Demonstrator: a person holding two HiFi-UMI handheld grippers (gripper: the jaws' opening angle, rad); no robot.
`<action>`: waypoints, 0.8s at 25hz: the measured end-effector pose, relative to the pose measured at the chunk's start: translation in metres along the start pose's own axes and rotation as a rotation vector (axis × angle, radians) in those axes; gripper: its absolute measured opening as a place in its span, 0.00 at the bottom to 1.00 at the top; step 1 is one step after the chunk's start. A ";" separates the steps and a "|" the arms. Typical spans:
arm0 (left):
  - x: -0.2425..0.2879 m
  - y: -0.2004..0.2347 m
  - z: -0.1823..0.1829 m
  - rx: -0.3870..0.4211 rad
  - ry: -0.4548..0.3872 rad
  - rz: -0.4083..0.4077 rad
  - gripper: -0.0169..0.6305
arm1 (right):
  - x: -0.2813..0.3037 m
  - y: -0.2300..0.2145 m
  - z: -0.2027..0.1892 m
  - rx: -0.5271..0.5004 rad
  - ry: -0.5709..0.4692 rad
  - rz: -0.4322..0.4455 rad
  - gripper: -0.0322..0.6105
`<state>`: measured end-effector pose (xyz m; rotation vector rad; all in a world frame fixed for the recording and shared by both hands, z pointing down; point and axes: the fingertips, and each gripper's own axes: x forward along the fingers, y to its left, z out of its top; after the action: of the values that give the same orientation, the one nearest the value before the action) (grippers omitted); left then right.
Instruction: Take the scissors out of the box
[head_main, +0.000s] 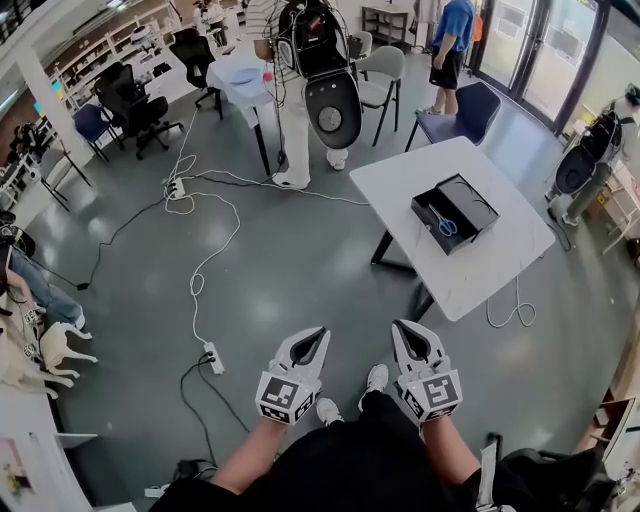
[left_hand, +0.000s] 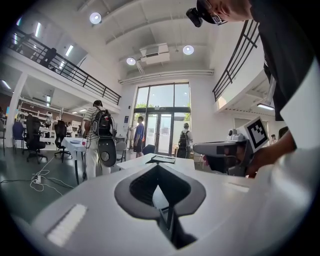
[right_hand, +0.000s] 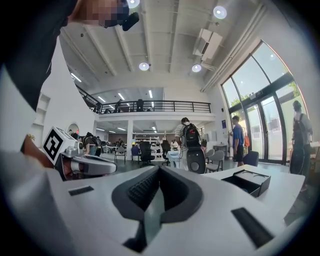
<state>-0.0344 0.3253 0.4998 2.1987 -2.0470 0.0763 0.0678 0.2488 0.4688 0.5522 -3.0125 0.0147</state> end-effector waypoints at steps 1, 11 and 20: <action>0.004 0.001 0.000 0.001 0.004 -0.003 0.03 | 0.003 -0.003 0.001 0.004 -0.002 -0.001 0.06; 0.065 0.019 0.023 0.038 0.023 0.004 0.03 | 0.048 -0.054 0.006 0.033 -0.025 0.028 0.06; 0.152 0.033 0.029 0.042 0.032 0.015 0.03 | 0.080 -0.139 0.000 0.039 -0.034 0.046 0.06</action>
<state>-0.0571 0.1691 0.4933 2.1911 -2.0637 0.1564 0.0429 0.0901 0.4749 0.4917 -3.0634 0.0681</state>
